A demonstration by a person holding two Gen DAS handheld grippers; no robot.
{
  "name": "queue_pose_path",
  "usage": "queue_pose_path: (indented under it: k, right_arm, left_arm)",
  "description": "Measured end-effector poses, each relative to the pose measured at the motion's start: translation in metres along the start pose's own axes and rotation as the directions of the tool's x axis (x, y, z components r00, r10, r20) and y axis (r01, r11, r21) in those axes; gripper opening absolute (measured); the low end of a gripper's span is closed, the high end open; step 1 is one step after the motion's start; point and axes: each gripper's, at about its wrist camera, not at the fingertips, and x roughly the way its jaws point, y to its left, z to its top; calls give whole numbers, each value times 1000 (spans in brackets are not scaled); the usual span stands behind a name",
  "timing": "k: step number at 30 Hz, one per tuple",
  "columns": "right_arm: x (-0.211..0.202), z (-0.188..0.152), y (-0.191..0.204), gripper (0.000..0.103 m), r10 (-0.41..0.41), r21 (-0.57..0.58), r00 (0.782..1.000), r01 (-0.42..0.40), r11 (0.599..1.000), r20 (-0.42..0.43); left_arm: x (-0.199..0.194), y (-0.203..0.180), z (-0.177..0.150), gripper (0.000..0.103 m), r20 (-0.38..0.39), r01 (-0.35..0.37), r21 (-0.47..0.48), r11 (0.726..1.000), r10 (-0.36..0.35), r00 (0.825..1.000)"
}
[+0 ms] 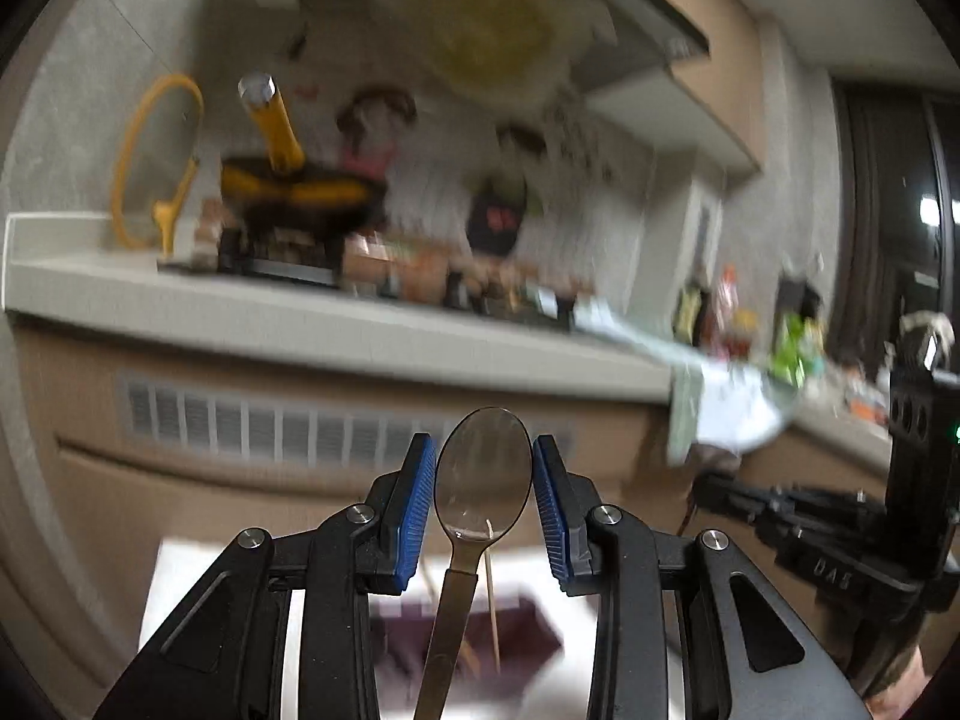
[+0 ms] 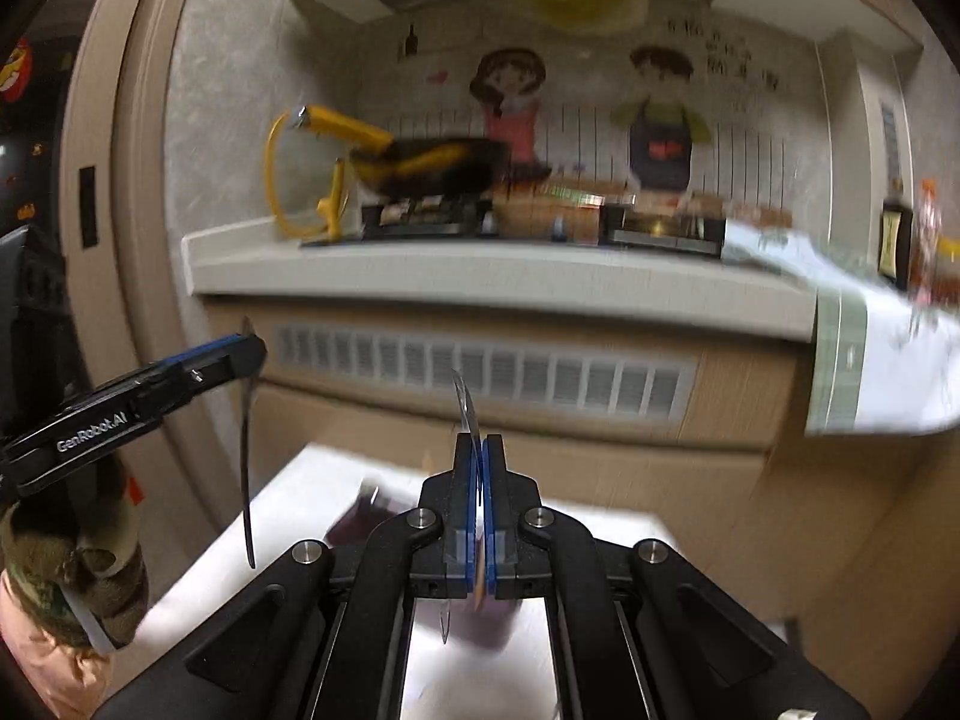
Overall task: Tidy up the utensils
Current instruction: 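Lower the shovel spoon into the caddy with the right tool while the left tool drops the brown spoon in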
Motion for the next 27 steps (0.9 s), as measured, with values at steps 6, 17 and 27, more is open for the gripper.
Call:
queue_pose_path:
  k: [6, 17, 27]
  right_arm:
    - [61, 0, -2, 2, -22, -14, 998, 21, 1000, -58]
    - [146, -69, 1, 2, 30, -6, 959, -33, 999, -281]
    - [134, -105, 4, 24, 34, -31, 931, -48, 998, -364]
  left_arm:
    - [54, 29, -4, 34, 8, -12, -78, 997, 13, 1000]
    - [135, 64, -76, 34, -211, -20, -172, 985, -17, 977]
    - [114, 76, -110, 54, -325, -94, -180, 979, 31, 945]
